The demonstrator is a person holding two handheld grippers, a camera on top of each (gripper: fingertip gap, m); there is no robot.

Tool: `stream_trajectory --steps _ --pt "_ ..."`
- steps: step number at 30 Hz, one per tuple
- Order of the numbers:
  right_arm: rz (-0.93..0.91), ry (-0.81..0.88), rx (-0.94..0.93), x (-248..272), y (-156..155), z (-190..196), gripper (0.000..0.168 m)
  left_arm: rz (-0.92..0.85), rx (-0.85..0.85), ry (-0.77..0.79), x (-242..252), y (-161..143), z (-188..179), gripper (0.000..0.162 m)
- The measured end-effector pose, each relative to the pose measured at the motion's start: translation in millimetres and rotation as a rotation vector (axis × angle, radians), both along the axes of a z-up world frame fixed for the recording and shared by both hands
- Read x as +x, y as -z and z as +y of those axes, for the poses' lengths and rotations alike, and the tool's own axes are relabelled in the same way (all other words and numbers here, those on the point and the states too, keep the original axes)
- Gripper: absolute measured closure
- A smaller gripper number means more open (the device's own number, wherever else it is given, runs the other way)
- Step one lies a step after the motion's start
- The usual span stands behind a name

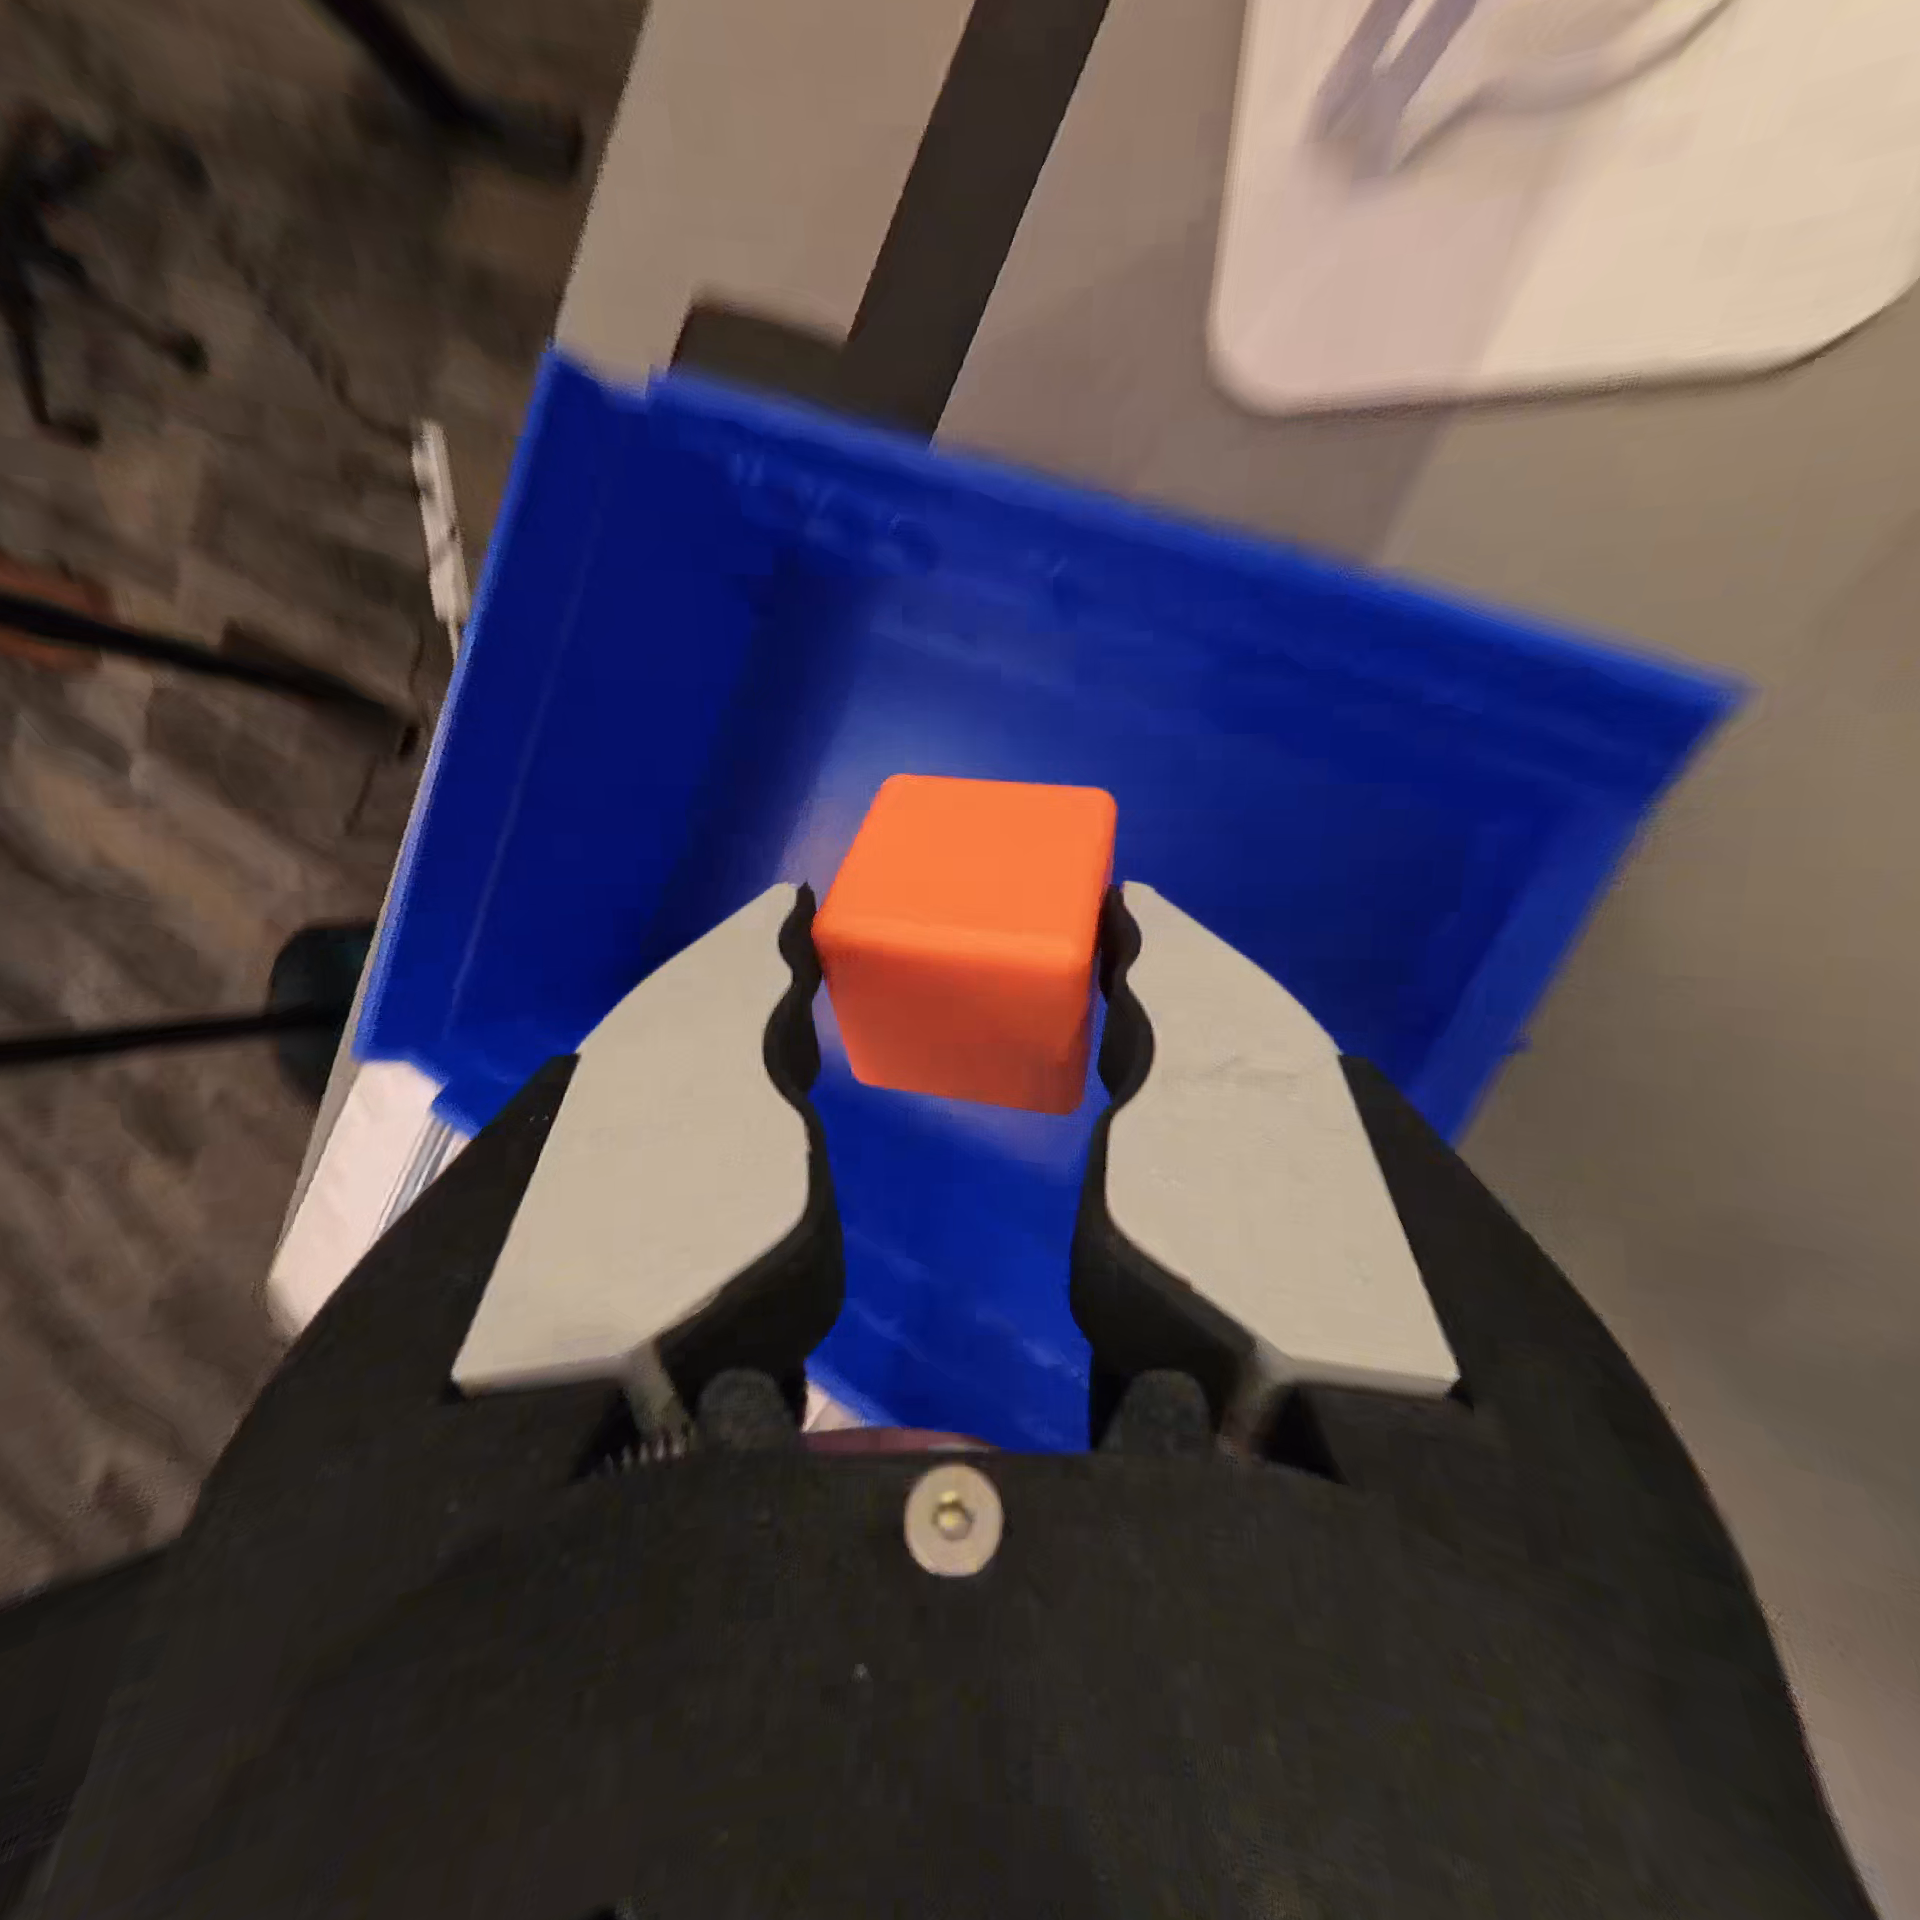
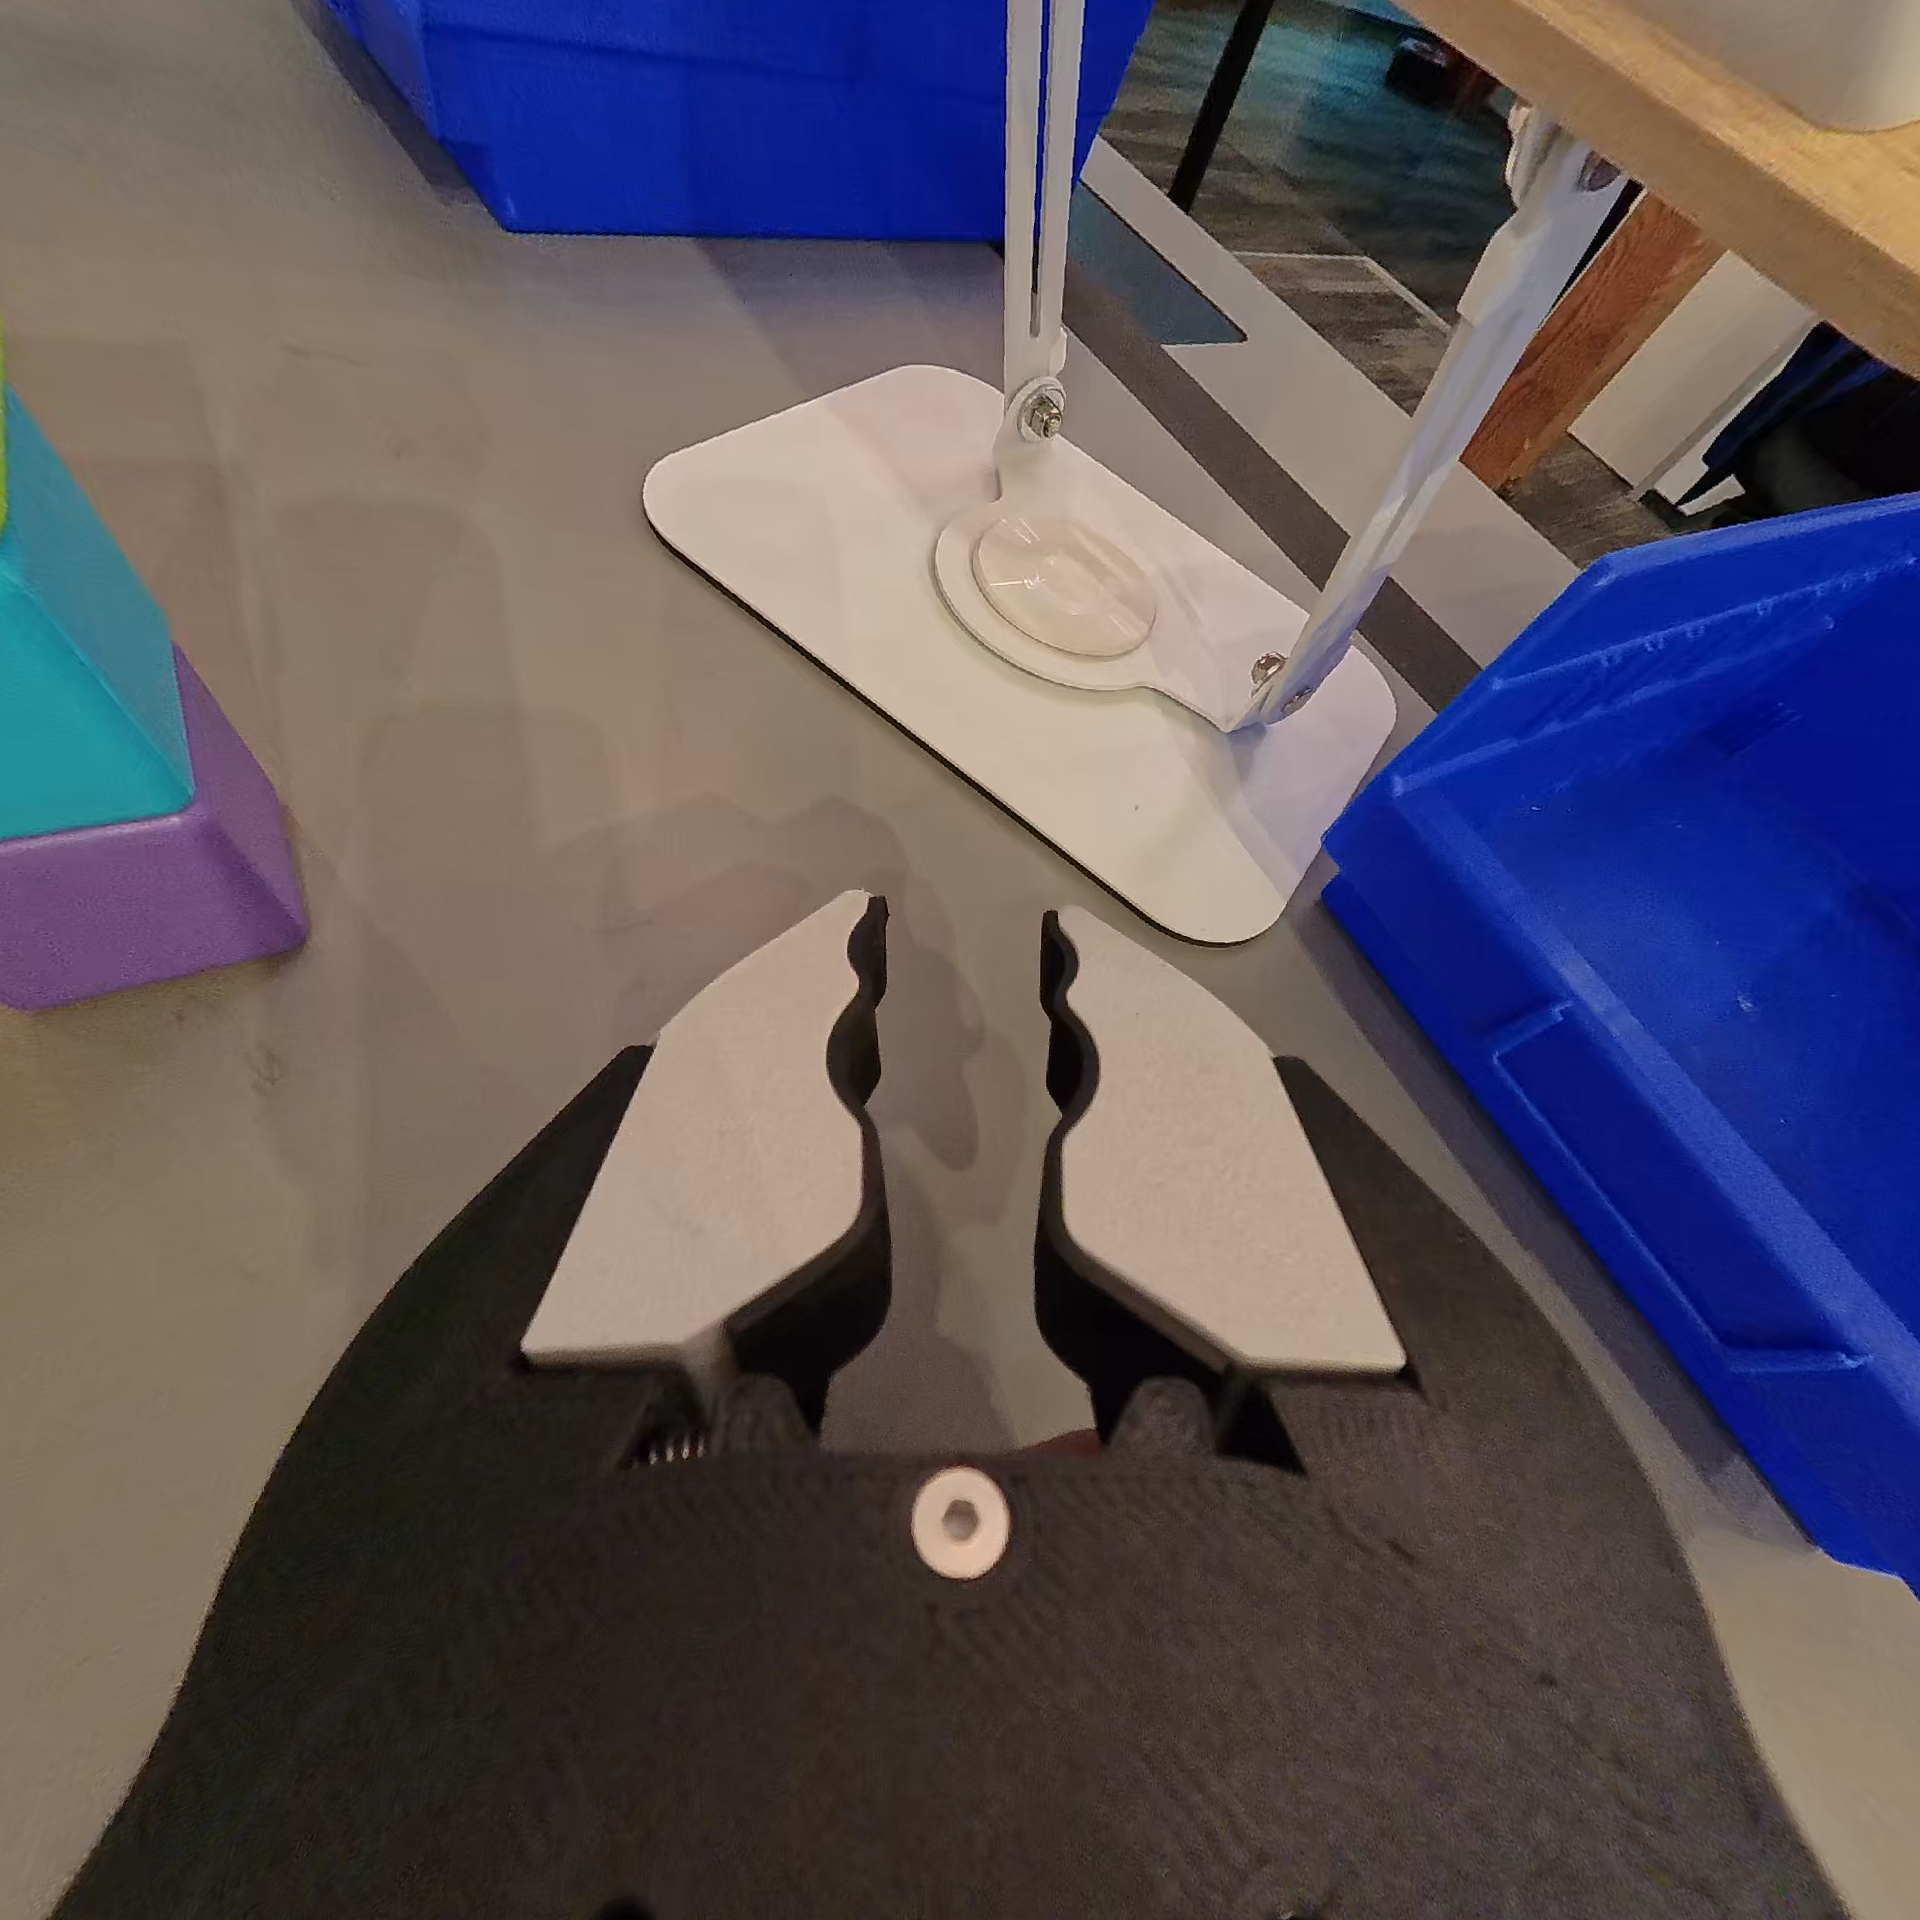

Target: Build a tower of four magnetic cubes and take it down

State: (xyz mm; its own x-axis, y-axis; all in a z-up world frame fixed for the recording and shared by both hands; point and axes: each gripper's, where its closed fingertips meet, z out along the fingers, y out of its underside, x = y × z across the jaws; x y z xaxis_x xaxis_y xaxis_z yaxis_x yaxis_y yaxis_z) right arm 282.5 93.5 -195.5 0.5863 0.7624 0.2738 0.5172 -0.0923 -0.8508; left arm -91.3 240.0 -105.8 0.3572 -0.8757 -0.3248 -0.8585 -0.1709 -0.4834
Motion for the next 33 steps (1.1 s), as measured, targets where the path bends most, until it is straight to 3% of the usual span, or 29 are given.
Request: stream_trajectory --steps 4,9,16,23,33 --pt "0.004 0.003 -0.001 0 0 1 0.14 -0.2 0.042 0.129 45 -33 -55 0.11" --pt "0.008 0.006 0.002 1 -1 1 0.14 -0.359 0.043 0.299 122 -51 -125 0.11" --pt "0.011 0.002 0.002 1 -2 0 0.14 -0.673 -0.013 0.439 210 -79 -184 0.111" --pt "0.012 0.0 -0.002 1 -1 0 0.14 -0.783 -0.083 0.566 266 -76 -231 0.111" --pt "0.02 0.003 -0.006 1 -2 1 0.14 -0.769 -0.129 0.593 292 -40 -250 0.111"
